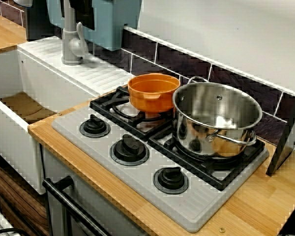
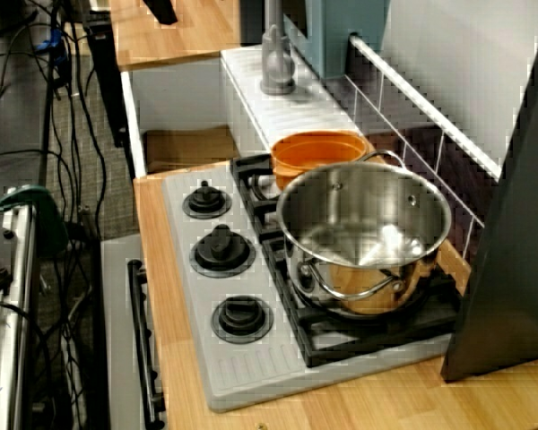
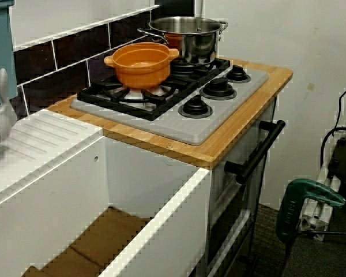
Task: Lift pot from stove
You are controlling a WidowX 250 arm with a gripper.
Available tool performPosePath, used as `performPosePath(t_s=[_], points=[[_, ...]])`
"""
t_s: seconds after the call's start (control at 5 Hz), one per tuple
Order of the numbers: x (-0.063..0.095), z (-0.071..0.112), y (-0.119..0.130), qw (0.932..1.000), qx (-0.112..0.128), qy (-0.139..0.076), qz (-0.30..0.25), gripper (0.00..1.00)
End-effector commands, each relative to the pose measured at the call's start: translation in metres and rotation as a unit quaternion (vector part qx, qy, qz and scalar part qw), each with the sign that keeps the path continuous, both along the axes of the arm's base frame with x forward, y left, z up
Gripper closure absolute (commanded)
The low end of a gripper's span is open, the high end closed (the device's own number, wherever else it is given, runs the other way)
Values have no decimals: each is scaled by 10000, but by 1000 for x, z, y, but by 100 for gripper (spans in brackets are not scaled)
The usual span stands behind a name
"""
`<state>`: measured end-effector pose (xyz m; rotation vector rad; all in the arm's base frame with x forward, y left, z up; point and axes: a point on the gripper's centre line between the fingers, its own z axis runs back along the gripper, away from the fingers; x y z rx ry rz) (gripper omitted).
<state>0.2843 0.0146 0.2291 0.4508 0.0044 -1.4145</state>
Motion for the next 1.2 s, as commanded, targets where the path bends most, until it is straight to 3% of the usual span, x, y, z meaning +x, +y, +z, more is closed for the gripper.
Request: performPosePath(t_s=[0.0, 0.2, 0.4, 0.6, 0.8, 1.0], points=[[0, 0, 0, 10000, 0, 0, 0, 0], [22, -15, -11, 9915, 282, 228, -1252, 0], [42, -15, -16, 9682, 254, 191, -2480, 0], [50, -14, -28, 9401, 360, 33, -3390, 0], [55, -24, -30, 9015, -10, -116, -4325, 0], [59, -36, -23, 8891, -113, -185, -4571, 0]])
